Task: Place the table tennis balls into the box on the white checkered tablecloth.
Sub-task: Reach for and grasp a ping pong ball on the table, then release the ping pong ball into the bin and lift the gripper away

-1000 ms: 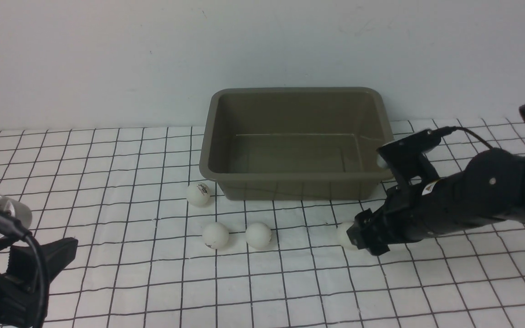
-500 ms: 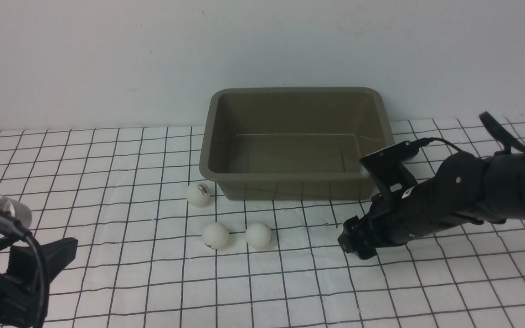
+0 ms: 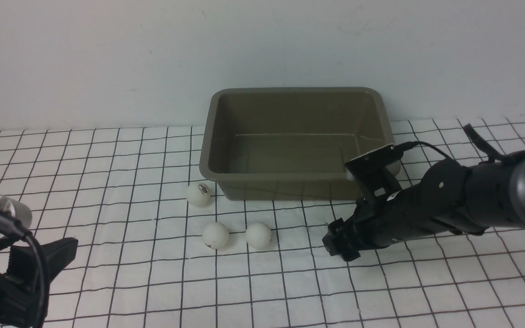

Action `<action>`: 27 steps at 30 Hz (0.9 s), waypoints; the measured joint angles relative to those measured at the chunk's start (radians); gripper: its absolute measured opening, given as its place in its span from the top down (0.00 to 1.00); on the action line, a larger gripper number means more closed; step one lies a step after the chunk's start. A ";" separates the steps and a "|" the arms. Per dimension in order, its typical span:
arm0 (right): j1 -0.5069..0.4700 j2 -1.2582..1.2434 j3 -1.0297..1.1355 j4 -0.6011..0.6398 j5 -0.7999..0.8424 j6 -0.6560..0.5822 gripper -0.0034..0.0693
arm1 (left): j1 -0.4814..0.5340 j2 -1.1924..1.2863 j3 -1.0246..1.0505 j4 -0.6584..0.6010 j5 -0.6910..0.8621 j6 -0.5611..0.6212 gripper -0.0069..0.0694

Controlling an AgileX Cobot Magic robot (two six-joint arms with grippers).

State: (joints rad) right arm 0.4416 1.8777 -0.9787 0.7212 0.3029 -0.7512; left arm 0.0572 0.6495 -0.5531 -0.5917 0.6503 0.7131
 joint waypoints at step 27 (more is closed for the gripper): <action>-0.035 -0.307 -0.065 0.005 -0.055 -0.080 0.47 | 0.000 0.000 0.000 0.000 0.001 0.000 0.28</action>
State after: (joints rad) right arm 0.4067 1.5711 -1.0441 0.7260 0.2475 -0.8317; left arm 0.0572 0.6495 -0.5531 -0.5917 0.6513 0.7131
